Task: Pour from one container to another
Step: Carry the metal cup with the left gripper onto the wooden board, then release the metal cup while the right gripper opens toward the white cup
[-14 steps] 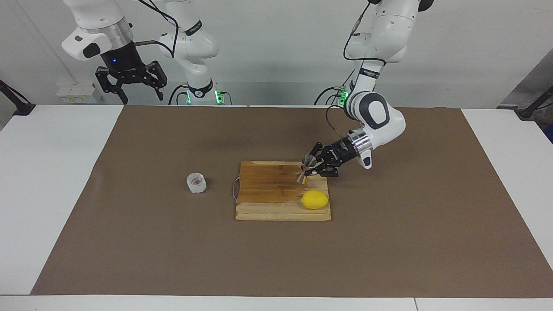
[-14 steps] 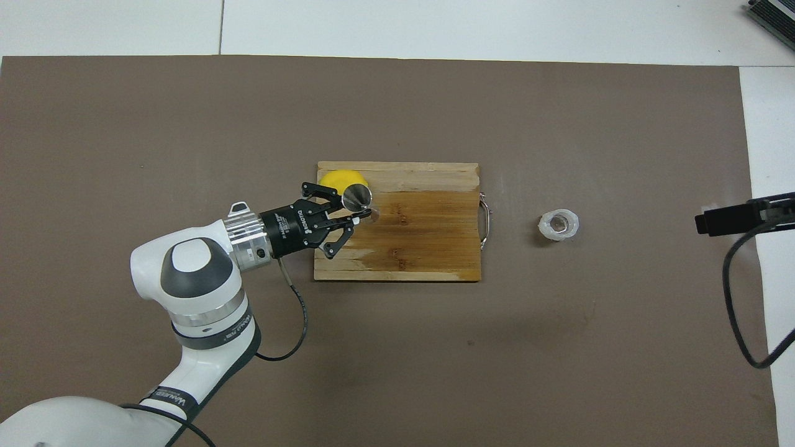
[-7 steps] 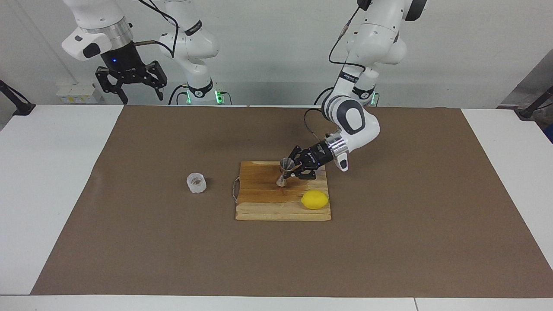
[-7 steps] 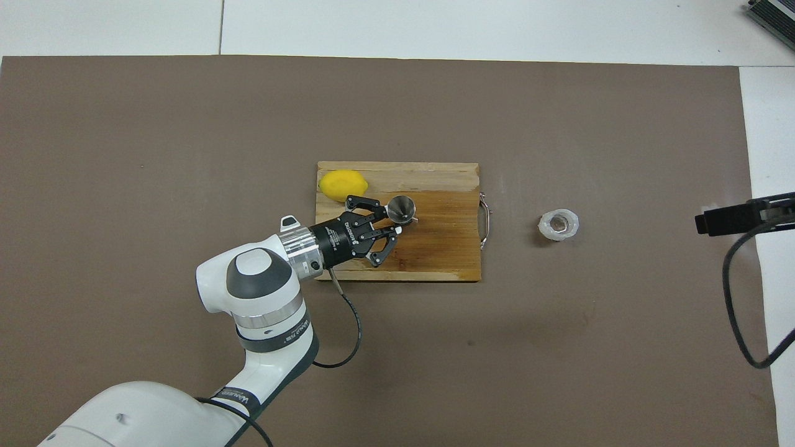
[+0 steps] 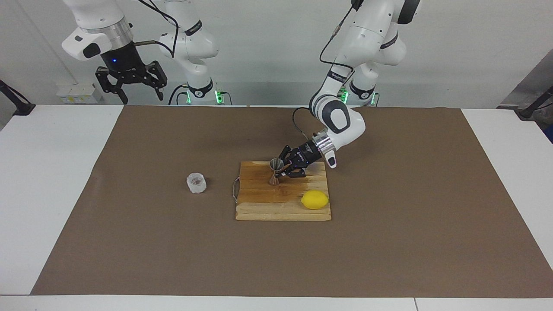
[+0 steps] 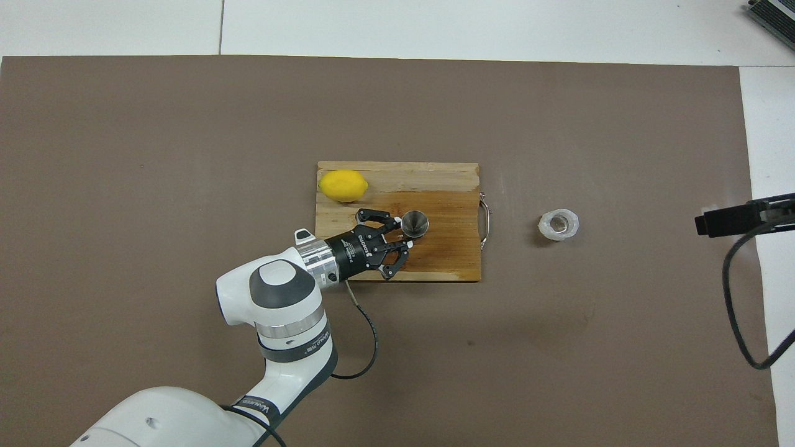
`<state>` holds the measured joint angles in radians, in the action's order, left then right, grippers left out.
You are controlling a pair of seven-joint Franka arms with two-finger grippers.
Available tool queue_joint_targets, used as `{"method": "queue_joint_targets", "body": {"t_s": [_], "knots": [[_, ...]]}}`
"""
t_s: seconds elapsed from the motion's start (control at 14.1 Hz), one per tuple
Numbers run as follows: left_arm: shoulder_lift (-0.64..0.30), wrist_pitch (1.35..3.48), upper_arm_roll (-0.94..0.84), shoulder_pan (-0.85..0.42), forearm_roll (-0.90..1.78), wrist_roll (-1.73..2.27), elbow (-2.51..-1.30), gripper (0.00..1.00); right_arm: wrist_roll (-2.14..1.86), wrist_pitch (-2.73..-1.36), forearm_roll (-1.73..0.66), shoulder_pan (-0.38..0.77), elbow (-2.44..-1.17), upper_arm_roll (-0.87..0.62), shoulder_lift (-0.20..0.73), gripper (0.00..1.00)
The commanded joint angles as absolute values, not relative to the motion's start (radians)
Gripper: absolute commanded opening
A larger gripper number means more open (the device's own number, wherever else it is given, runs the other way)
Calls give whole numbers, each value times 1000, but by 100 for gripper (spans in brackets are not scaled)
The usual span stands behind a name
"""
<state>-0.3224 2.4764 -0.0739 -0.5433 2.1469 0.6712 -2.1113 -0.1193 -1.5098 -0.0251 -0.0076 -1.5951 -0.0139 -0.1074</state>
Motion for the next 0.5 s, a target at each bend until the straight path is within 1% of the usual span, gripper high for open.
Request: {"method": "queue_joint_targets", "body": {"t_s": [0.0,0.14,0.43], "knots": [[-333,2488,-61,-542,2160,631,-2095,100,-104,-1480,-41,-17,-1595,-12,-115,100],[-333,2474,-60,-526,2104,626,-2094,100,-104,-1474,-40,-60,-1595,-12,-118,100],[-304,2442,-57,-447,1861,627,-2095,100,-142,-1474,-43,-64,-1597,-17,-123,100]]}}
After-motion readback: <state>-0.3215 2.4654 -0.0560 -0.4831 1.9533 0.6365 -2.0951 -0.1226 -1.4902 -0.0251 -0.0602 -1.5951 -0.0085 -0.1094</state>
